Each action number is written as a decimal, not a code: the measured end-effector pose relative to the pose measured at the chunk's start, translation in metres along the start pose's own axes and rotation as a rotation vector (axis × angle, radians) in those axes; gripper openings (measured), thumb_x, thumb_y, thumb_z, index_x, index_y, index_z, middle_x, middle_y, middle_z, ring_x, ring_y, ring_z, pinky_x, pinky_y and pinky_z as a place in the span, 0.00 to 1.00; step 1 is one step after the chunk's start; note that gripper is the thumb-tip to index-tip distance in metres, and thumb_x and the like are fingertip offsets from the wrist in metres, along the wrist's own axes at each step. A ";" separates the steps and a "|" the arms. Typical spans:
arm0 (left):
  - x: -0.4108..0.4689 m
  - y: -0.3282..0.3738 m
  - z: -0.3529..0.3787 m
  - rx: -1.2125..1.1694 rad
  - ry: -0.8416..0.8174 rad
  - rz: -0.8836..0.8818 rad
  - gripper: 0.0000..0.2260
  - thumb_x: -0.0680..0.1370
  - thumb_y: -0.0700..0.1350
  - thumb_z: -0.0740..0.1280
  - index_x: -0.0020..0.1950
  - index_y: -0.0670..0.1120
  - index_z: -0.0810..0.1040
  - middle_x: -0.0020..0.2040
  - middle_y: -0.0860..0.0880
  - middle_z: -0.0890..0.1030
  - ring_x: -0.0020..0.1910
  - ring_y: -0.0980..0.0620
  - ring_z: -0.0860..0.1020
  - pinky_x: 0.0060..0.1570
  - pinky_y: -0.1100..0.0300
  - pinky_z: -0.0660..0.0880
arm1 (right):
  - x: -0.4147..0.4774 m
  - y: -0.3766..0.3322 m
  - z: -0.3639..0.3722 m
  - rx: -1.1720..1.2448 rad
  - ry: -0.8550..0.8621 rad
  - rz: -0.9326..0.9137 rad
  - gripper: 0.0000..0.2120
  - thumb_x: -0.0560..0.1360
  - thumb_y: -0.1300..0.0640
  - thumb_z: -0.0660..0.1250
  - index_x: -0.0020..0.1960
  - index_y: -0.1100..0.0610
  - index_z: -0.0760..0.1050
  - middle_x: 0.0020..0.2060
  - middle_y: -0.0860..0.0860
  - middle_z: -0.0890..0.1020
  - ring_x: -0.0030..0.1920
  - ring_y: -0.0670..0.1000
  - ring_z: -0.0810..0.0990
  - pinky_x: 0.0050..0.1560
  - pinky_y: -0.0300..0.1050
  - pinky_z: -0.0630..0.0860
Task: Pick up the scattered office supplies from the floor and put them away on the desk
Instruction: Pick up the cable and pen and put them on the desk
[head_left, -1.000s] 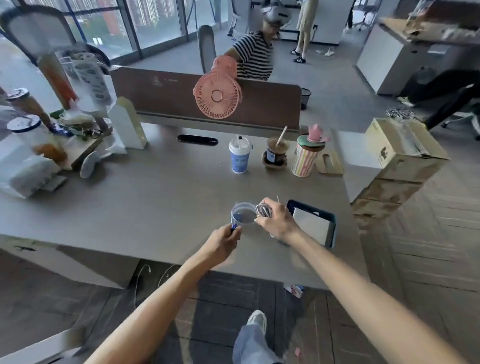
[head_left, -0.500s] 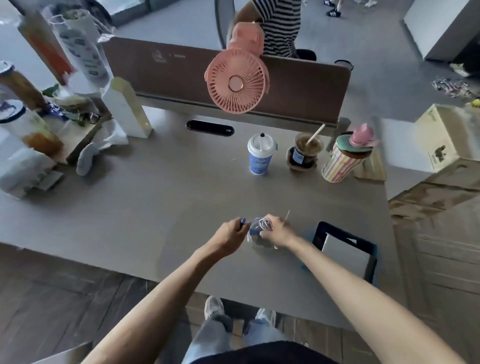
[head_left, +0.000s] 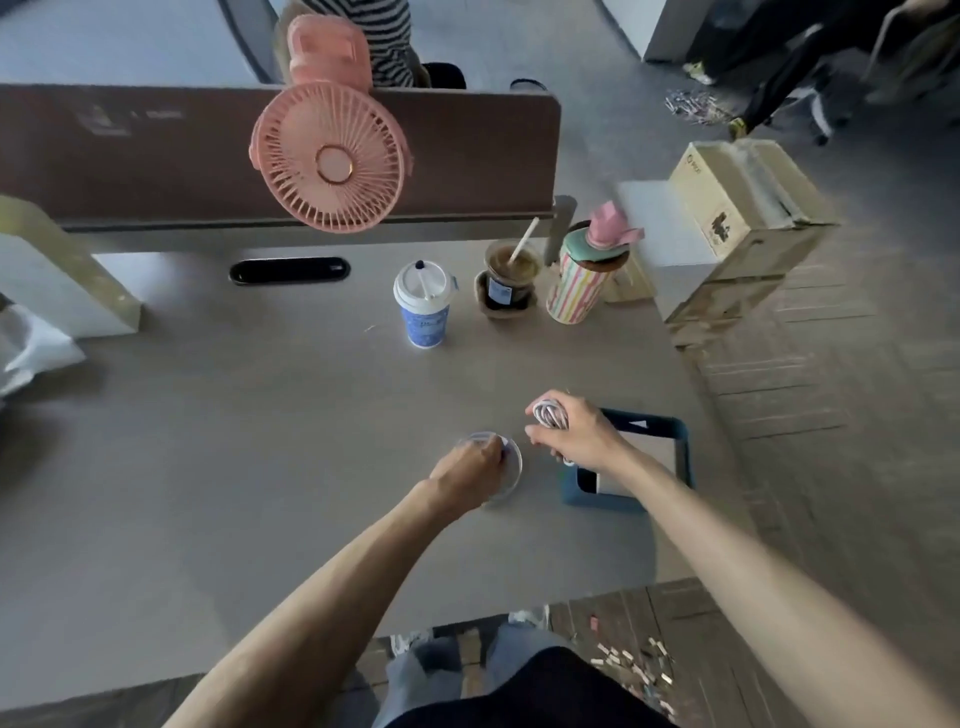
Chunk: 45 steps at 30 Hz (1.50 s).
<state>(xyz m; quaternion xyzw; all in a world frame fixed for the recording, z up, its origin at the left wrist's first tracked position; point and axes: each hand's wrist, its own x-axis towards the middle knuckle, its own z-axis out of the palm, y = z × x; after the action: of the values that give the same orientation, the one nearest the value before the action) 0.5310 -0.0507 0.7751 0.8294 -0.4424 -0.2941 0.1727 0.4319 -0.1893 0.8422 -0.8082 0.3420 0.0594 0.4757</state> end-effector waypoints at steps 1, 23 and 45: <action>0.003 0.001 0.005 0.046 -0.003 0.020 0.08 0.78 0.45 0.58 0.45 0.42 0.72 0.45 0.40 0.79 0.45 0.38 0.79 0.43 0.50 0.76 | -0.004 0.001 -0.005 0.007 0.007 0.001 0.08 0.74 0.58 0.70 0.53 0.55 0.75 0.35 0.51 0.79 0.26 0.46 0.73 0.26 0.38 0.71; 0.019 0.002 0.012 0.135 -0.011 -0.005 0.12 0.77 0.47 0.64 0.59 0.48 0.76 0.60 0.49 0.77 0.57 0.45 0.75 0.47 0.59 0.70 | 0.010 0.018 -0.048 -0.223 -0.132 -0.190 0.26 0.73 0.64 0.68 0.69 0.52 0.69 0.55 0.52 0.77 0.54 0.51 0.77 0.51 0.37 0.70; 0.014 0.053 -0.003 -0.105 0.168 0.037 0.12 0.75 0.47 0.61 0.56 0.50 0.78 0.50 0.50 0.82 0.48 0.46 0.80 0.45 0.62 0.71 | 0.006 0.040 -0.054 -0.334 0.149 0.170 0.12 0.76 0.47 0.67 0.50 0.55 0.74 0.42 0.51 0.83 0.32 0.46 0.76 0.28 0.38 0.66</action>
<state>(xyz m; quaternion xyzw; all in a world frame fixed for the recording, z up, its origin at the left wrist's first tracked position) 0.5054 -0.0911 0.8017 0.8326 -0.4257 -0.2431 0.2577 0.3992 -0.2483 0.8396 -0.8462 0.4287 0.0954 0.3018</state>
